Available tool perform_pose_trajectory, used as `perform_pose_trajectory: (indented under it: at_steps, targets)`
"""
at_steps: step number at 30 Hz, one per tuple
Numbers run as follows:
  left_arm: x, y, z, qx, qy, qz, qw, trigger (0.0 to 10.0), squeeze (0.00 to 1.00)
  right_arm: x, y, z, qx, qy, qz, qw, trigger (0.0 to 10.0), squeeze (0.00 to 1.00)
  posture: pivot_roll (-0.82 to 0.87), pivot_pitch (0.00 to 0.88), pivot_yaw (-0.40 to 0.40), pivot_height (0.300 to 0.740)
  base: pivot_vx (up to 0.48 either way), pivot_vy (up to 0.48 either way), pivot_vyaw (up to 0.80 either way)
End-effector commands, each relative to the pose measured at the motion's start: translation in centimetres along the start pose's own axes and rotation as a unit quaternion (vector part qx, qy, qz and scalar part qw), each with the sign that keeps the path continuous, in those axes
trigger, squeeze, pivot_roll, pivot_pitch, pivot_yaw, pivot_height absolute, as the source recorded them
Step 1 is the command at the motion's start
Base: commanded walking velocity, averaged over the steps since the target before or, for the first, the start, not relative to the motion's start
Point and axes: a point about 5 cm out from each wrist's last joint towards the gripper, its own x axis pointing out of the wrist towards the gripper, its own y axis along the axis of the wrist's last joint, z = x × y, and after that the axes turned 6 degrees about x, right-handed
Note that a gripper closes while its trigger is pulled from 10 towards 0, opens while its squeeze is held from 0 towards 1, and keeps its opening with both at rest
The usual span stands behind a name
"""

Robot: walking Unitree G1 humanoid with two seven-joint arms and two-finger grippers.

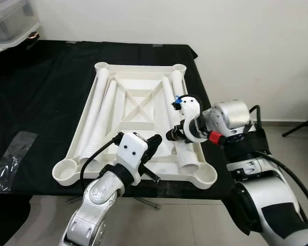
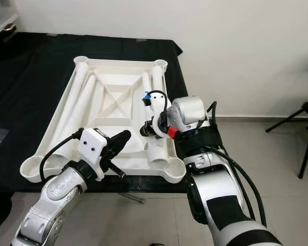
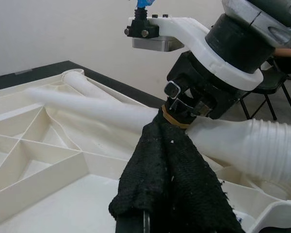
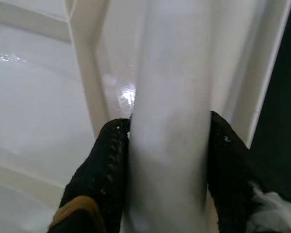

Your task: Building children table

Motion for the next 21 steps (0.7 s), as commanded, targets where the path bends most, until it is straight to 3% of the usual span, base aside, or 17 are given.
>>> perform_pose_trajectory:
  at_steps: [1,8,9,12,13,14,16,18,19,20,21]
  targets:
    - [-0.2,0.0,0.2,0.002,0.0,0.001,1.0,10.0,0.0,0.0,0.2,-0.2,-0.003,-0.003,0.005,1.0,0.0,0.0,-0.08,0.131,-0.082,0.74,0.0,0.0,0.0]
    - [-0.2,0.0,0.2,0.002,0.0,0.001,1.0,10.0,0.0,-0.6,1.3,0.1,-0.005,-0.014,0.044,0.999,0.0,0.0,-0.08,0.128,-0.08,0.74,0.0,0.0,0.0]
    - [-0.2,-0.1,0.1,0.002,-0.001,0.001,1.0,10.0,0.0,-0.9,1.9,0.0,0.001,-0.011,0.065,0.998,4.2,0.0,-0.07,0.126,-0.078,0.74,0.0,0.0,0.0]
    - [-0.2,-0.1,0.1,0.003,-0.001,0.001,1.0,10.0,0.0,-1.5,2.8,-0.3,0.007,0.003,0.106,0.994,3.4,0.0,-0.07,0.124,-0.073,0.74,0.0,0.0,0.0]
    - [-0.2,-0.1,0.1,0.004,-0.001,0.0,1.0,10.0,0.0,-2.3,3.9,-0.4,0.026,0.018,0.151,0.988,5.5,0.0,-0.07,0.124,-0.071,0.74,0.0,0.0,0.0]
    - [-0.2,-0.1,0.1,0.004,-0.001,0.0,1.0,10.0,0.0,-2.3,3.9,-0.4,0.026,0.018,0.151,0.988,5.5,0.0,-0.07,0.124,-0.071,0.74,0.0,0.0,0.0]
    - [-0.2,-0.1,0.0,0.005,-0.001,0.0,1.0,10.0,0.0,-3.8,5.4,0.0,0.077,0.047,0.235,0.968,10.0,0.0,-0.07,0.121,-0.062,0.74,0.0,0.0,0.0]
    - [-0.2,-0.1,0.0,0.005,0.0,0.0,1.0,10.0,0.0,-4.1,5.7,0.3,0.097,0.055,0.255,0.96,10.0,0.0,-0.07,0.121,-0.062,0.74,0.0,0.0,0.0]
    - [-0.2,-0.1,-0.1,0.004,0.002,0.0,1.0,10.0,0.0,-5.0,6.4,0.8,0.127,0.074,0.319,0.936,10.0,0.0,-0.07,0.12,-0.055,0.74,0.0,0.0,0.0]
    - [-0.2,-0.1,-0.1,0.004,0.002,0.0,1.0,10.0,0.0,-5.0,6.4,0.8,0.127,0.074,0.319,0.936,10.0,0.0,-0.07,0.12,-0.055,0.74,0.0,0.0,0.0]
    - [-0.2,-0.1,-0.2,0.004,0.003,0.0,1.0,10.0,0.0,-5.6,6.7,1.3,0.147,0.084,0.362,0.917,10.0,0.0,-0.07,0.12,-0.053,0.74,0.0,0.0,0.0]
